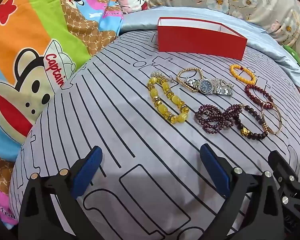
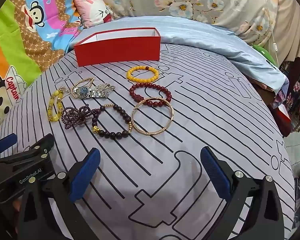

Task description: Organize jewelry

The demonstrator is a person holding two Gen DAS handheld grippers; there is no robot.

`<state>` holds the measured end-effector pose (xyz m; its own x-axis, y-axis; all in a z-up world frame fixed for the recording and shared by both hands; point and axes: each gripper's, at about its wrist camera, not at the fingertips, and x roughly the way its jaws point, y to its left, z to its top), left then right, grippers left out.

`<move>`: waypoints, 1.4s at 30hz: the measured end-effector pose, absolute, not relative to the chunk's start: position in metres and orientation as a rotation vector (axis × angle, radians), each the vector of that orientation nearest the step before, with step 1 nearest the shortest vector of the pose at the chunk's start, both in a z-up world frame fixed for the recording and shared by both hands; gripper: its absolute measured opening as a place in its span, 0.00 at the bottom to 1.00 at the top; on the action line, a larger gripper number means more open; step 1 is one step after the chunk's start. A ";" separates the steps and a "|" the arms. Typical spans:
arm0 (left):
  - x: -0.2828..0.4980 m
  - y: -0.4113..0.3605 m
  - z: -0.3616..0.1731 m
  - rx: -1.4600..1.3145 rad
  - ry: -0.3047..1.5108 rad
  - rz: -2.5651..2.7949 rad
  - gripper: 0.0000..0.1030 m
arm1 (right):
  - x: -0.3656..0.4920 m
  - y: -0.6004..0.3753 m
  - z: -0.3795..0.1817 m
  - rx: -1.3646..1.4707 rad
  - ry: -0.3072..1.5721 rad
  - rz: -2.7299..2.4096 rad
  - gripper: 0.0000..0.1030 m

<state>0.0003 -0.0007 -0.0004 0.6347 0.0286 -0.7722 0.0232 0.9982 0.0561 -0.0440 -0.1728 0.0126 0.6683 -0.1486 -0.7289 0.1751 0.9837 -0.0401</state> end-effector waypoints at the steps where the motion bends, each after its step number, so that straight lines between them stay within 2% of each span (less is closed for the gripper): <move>1: 0.000 -0.001 0.000 0.063 0.882 0.008 0.91 | -0.045 -0.173 0.013 0.032 0.818 -0.182 0.94; 42: -0.003 -0.006 0.005 0.087 0.868 0.004 0.91 | -0.044 -0.171 0.013 0.026 0.823 -0.178 0.94</move>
